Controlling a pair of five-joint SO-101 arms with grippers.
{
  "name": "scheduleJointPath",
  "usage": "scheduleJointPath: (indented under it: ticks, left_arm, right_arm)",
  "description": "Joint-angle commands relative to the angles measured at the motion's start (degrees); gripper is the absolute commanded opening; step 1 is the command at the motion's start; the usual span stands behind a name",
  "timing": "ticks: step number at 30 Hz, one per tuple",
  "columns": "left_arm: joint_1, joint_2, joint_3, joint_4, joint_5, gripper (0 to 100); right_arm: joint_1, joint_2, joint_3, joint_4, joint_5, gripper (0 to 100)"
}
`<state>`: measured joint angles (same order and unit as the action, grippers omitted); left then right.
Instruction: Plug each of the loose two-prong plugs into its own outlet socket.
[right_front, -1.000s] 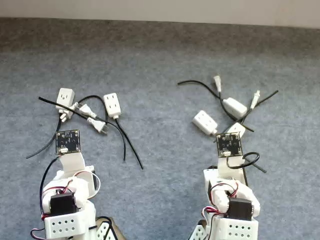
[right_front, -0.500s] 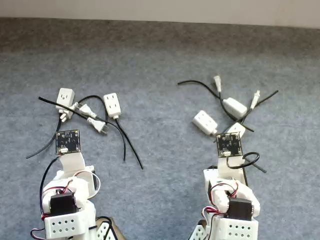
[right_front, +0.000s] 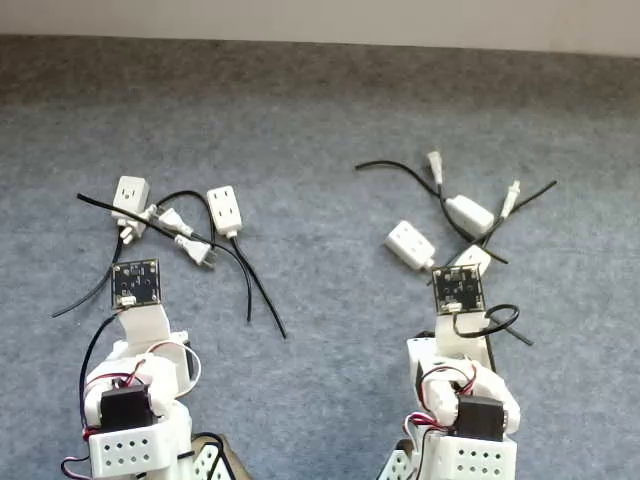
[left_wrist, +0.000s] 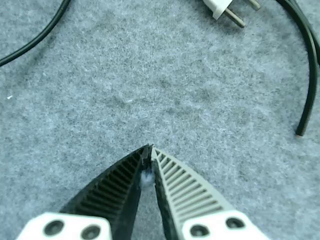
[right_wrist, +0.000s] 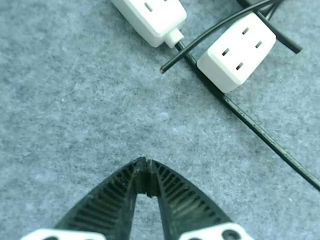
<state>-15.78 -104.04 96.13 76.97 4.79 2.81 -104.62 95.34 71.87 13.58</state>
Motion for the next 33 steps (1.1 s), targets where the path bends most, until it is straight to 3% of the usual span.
scheduleJointPath:
  ticks: [1, 23, 33]
  left_arm:
    - [-0.5, 0.1, 0.8, -0.1, 0.3, 1]
    - [-0.5, 0.1, 0.8, -0.1, 0.3, 1]
    - [-0.5, 0.1, 0.8, -0.1, 0.3, 1]
  right_arm:
    - [-0.5, -0.4, 8.0, -0.3, 0.5, 0.7]
    - [-0.9, -0.4, 8.0, -0.4, 0.5, 0.7]
    - [-13.1, -0.4, 8.0, -0.3, 0.4, 0.7]
